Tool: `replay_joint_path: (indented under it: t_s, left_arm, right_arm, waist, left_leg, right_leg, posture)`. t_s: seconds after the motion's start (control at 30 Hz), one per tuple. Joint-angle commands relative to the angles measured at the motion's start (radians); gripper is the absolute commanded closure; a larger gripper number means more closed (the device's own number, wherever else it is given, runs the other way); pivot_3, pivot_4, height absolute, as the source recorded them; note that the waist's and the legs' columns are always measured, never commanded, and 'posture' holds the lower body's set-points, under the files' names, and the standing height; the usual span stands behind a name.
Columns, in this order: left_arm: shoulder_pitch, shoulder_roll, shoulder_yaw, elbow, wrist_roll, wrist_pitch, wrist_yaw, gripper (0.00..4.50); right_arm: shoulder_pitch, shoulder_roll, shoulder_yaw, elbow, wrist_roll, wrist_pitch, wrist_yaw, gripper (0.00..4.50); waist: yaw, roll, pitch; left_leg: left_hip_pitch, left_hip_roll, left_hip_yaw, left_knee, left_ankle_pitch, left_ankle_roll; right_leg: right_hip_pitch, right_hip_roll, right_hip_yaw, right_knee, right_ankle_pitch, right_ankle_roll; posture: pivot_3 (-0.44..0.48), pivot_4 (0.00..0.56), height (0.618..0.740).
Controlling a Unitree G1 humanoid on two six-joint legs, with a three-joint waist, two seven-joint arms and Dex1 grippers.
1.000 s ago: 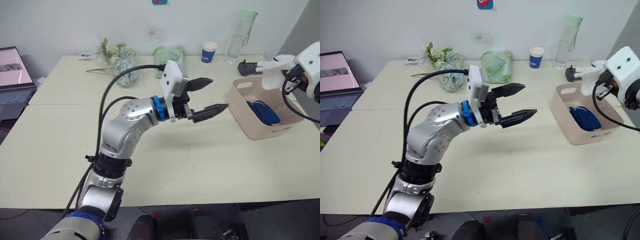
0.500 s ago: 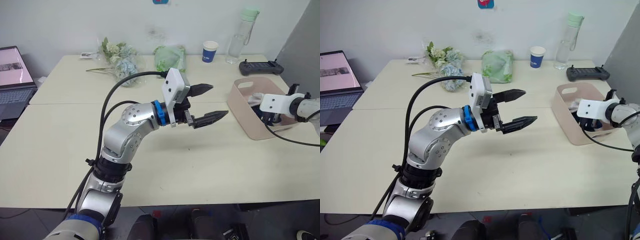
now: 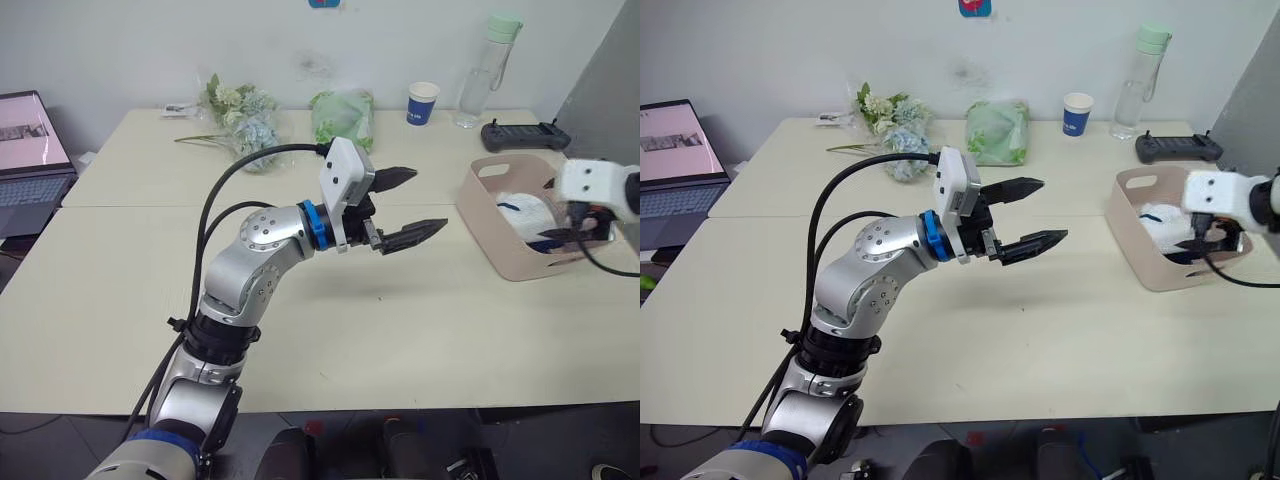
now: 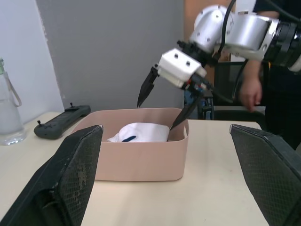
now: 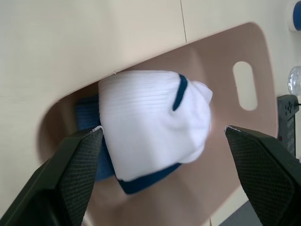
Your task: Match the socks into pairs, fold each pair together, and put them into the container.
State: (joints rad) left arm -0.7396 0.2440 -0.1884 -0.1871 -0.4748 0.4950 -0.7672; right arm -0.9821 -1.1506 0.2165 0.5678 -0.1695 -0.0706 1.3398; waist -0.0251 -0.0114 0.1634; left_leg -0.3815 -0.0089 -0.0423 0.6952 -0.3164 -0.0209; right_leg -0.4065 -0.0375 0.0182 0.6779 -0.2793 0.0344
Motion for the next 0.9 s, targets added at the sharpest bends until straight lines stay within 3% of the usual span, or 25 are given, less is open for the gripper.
replay_joint_path:
  t_s: [0.03, 0.07, 0.17, 0.53, 0.67, 0.9]
  left_arm:
    - [-0.028, -0.019, 0.004, -0.01, 0.0, -0.022, -0.004, 0.0]
    - [-0.03, -0.024, 0.004, -0.007, 0.002, -0.024, -0.005, 0.0]
    - [-0.039, -0.032, 0.005, 0.004, 0.008, -0.03, -0.009, 0.0]
    - [-0.029, -0.02, 0.004, -0.021, 0.018, -0.017, -0.004, 0.0]
    - [-0.025, -0.018, 0.004, -0.025, 0.019, -0.014, -0.001, 0.0]
    - [-0.016, -0.008, 0.005, -0.034, 0.021, -0.012, -0.002, 0.0]
  right_arm:
    - [-0.093, 0.011, -0.034, 0.031, -0.04, 0.003, -0.088, 0.02]
    - [-0.109, 0.027, -0.031, 0.062, -0.058, -0.013, -0.138, 0.02]
    - [-0.101, 0.069, -0.019, 0.121, -0.089, -0.078, -0.238, 0.62]
    - [-0.055, 0.193, 0.086, 0.39, -0.247, -0.208, -0.438, 4.48]
    - [-0.056, 0.201, 0.147, 0.478, -0.334, -0.235, -0.494, 4.48]
    - [-0.085, 0.192, 0.126, 0.52, -0.317, -0.258, -0.525, 4.48]
  waist:
    - [-0.003, 0.0, 0.0]
    - [-0.003, 0.0, 0.0]
    - [-0.002, 0.0, 0.0]
    - [-0.002, 0.0, 0.0]
    - [-0.002, 0.0, 0.0]
    - [-0.003, 0.0, 0.0]
  left_leg:
    - [0.0, 0.0, 0.0, 0.0, 0.0, 0.0]
    - [0.001, 0.0, 0.0, 0.0, 0.0, 0.0]
    - [0.001, 0.0, 0.0, 0.0, 0.0, 0.0]
    - [0.0, 0.0, 0.001, 0.0, 0.0, 0.0]
    - [0.0, 0.0, 0.001, 0.0, 0.0, 0.0]
    - [0.0, 0.0, 0.001, 0.0, 0.0, -0.001]
  right_leg:
    - [0.0, 0.0, 0.0, 0.0, 0.0, 0.0]
    - [0.0, 0.0, 0.0, 0.0, 0.0, 0.0]
    - [0.0, 0.0, 0.0, 0.0, 0.0, 0.0]
    - [0.0, 0.0, 0.0, 0.0, 0.0, 0.0]
    - [0.0, 0.0, 0.0, 0.0, 0.0, 0.0]
    - [0.0, 0.0, 0.0, 0.0, 0.0, 0.0]
  posture:
    - [0.0, 0.15, 0.74]
    - [0.0, 0.15, 0.74]
    - [0.0, 0.15, 0.74]
    - [0.0, 0.15, 0.74]
    - [0.0, 0.15, 0.74]
    - [0.0, 0.15, 0.74]
